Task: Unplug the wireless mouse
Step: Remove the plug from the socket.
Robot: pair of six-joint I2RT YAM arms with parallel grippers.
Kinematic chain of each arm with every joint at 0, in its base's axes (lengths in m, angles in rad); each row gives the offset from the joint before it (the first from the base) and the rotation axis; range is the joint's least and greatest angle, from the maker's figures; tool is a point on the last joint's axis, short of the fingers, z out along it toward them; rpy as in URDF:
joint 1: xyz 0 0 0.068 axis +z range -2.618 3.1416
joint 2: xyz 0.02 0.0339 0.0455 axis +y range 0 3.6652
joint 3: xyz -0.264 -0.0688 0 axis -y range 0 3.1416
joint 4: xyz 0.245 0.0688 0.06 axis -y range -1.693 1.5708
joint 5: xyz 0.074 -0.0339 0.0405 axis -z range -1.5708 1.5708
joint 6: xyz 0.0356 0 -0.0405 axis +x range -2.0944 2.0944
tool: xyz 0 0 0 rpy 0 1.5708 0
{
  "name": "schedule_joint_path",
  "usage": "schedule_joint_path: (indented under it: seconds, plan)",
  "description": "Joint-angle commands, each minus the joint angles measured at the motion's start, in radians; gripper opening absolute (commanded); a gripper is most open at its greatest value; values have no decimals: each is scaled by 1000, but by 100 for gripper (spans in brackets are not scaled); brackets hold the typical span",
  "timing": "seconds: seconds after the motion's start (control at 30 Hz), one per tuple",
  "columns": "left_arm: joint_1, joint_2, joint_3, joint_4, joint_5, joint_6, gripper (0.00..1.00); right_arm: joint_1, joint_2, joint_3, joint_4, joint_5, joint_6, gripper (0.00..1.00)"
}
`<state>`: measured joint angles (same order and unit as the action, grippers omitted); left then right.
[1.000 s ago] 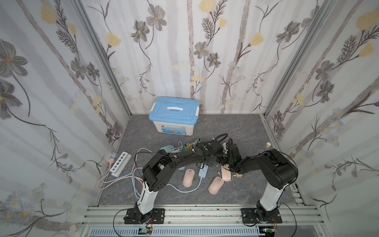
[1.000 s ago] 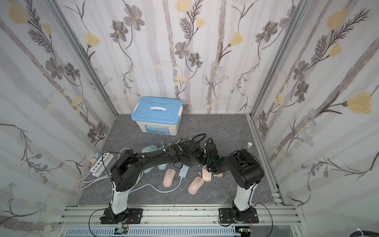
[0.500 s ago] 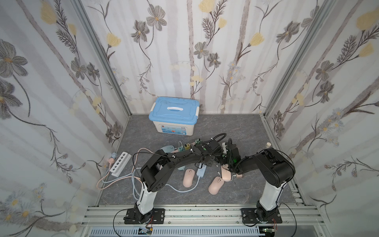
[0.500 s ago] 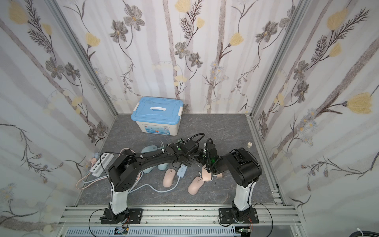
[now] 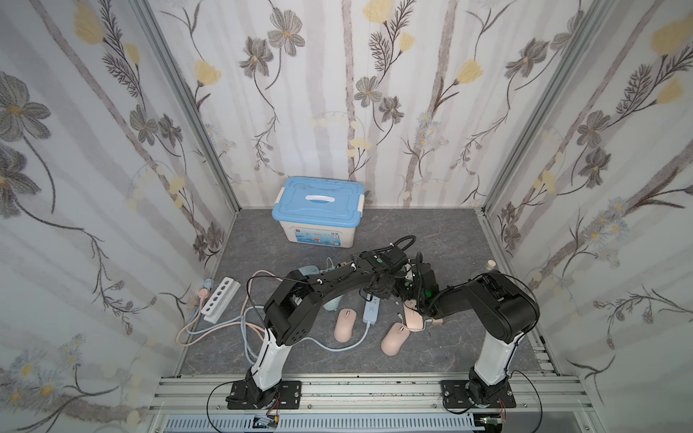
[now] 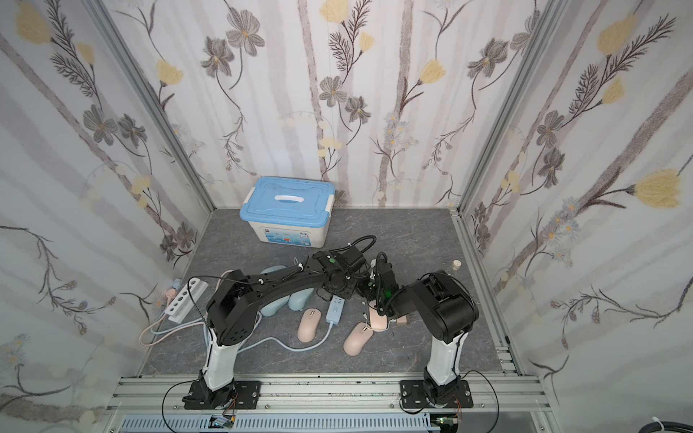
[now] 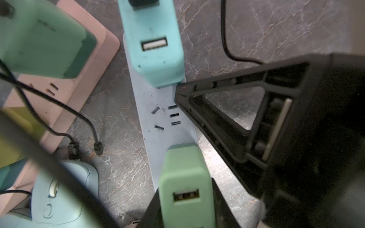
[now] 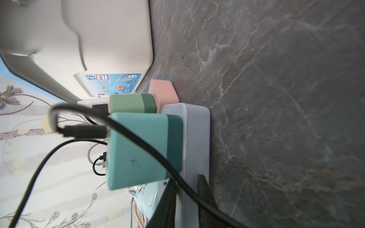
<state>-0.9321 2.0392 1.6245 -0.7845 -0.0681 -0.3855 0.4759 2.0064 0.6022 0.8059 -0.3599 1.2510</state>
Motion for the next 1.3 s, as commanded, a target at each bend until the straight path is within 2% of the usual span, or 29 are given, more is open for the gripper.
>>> schedule_joint_path:
  seconds: [0.0, 0.17, 0.3, 0.43, 0.57, 0.73, 0.87, 1.0, 1.2, 1.27]
  plan:
    - [-13, -34, -30, 113, 181, 14, 0, 6, 9, 2, -142, 41, 5, 19]
    - [-15, -95, -150, 305, 150, 16, 0, 9, 8, 2, -144, 42, 13, 19]
    - [-15, -42, -48, 174, 156, 9, 0, 15, 6, 6, -158, 49, 13, 19]
    - [-6, 21, 61, 20, 225, 0, 0, 20, 4, 11, -176, 57, 7, 19]
    - [0, 54, 82, -6, 275, 4, 0, 24, -3, 15, -189, 64, -1, 19]
    - [-1, 15, -12, 119, 237, 5, 0, 27, -16, 14, -191, 53, -11, 27]
    - [-1, -9, -42, 141, 187, 29, 0, 31, -43, 1, -209, 65, -31, 32]
    - [-1, -39, -97, 213, 182, 31, 0, 38, -52, 1, -226, 78, -45, 31]
    - [-7, -144, -278, 485, 186, 30, 0, 51, -34, 1, -234, 96, -34, 26]
    - [-7, -163, -300, 524, 189, 33, 0, 55, -29, -1, -232, 98, -32, 26]
